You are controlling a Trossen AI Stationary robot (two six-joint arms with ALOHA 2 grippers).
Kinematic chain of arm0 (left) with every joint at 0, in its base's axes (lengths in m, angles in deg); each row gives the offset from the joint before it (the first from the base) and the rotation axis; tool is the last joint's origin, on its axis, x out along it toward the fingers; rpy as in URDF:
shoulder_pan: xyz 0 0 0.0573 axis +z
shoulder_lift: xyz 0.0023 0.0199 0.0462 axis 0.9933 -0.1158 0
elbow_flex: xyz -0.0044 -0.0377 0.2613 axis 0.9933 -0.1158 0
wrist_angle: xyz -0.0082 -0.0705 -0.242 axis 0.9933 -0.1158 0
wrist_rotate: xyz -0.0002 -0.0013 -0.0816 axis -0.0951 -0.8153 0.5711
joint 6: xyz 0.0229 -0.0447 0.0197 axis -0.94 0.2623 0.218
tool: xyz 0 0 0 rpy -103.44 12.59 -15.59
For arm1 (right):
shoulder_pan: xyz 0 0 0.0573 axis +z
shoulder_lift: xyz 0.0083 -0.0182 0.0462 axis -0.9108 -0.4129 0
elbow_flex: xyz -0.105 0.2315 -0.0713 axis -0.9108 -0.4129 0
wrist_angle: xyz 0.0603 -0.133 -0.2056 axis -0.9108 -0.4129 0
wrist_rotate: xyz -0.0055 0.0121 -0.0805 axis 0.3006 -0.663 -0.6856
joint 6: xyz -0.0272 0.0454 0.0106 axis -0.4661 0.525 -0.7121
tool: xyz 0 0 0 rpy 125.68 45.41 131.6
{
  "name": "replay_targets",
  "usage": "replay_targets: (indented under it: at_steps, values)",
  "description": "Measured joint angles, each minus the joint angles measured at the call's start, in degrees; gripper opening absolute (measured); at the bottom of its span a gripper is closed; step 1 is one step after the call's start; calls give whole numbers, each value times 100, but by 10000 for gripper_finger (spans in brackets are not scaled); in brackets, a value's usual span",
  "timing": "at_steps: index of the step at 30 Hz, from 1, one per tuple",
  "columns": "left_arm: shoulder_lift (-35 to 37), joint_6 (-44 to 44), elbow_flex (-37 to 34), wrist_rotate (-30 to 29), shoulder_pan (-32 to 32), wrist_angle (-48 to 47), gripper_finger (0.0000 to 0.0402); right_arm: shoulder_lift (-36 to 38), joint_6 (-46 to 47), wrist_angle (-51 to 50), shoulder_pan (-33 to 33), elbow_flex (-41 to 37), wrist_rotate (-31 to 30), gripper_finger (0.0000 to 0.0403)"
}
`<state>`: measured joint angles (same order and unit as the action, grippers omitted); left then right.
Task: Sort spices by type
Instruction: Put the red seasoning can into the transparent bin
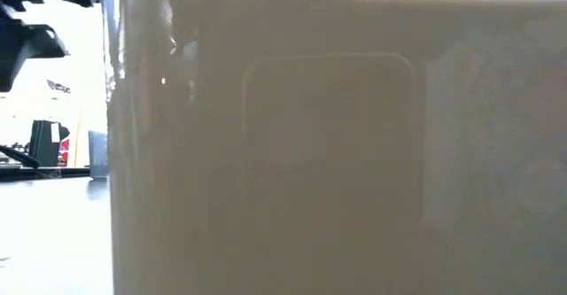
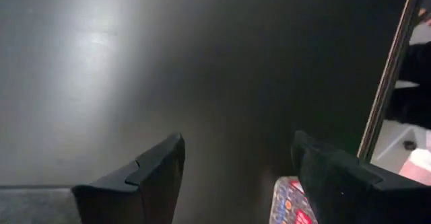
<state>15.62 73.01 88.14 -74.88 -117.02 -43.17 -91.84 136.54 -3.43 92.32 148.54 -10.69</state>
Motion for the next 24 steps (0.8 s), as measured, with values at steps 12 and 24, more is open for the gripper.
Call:
replay_targets:
  at_steps: [12, 24]
  values:
    - [-1015, 684, 1363, -457, -1369, -933, 261, 0, -299, 22, -299, 2, 0, 292]
    - [-1474, 1676, 1687, -131, -2291, -751, 261, 0, -643, 232, -556, 4, 0, 292]
